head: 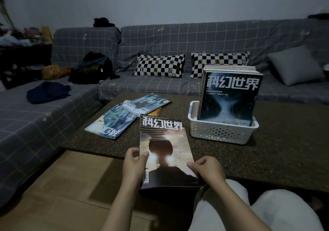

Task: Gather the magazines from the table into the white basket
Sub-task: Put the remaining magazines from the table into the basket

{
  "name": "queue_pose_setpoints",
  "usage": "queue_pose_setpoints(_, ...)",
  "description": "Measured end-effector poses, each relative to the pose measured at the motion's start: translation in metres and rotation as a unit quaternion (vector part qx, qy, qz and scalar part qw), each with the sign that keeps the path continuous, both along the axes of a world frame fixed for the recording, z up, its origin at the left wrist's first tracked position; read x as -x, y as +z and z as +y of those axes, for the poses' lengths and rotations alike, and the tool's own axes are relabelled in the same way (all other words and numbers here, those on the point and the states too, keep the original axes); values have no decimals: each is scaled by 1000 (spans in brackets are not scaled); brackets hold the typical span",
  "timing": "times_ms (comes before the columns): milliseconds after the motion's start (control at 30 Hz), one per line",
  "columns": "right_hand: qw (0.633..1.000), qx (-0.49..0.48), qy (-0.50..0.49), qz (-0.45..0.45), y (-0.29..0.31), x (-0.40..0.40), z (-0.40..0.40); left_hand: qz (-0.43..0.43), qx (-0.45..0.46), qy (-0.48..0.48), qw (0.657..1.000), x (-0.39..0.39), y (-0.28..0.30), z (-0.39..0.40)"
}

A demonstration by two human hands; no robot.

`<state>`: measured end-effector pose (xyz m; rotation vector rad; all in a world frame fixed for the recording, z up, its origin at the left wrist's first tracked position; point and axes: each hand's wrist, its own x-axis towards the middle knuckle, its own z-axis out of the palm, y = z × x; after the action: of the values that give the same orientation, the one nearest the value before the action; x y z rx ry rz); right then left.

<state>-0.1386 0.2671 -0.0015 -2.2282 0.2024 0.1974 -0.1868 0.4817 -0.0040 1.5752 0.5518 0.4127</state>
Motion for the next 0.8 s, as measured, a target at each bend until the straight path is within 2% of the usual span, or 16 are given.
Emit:
queue_pose_setpoints(133,975,-224,-9,-9,20,-3,-9,-80,43,-48,995,-2,27,-8)
queue_pose_setpoints(300,947,-314,-5,-68,59,-15,-26,-146,52,-105,982,-17,73,-25)
queue_pose_setpoints(433,937,-334,13,-105,85,-32,-46,-178,25,-139,974,-39,105,-36)
queue_pose_setpoints(567,930,-318,-26,-180,108,-57,-70,-178,-30,-152,972,-81,119,-56)
queue_pose_setpoints(700,925,-300,-65,-225,115,-87,-93,-190,0,-161,969,-132,119,-84)
queue_pose_setpoints(800,925,-267,-91,-254,116,-110,-113,-184,-15,-154,971,-167,116,-103)
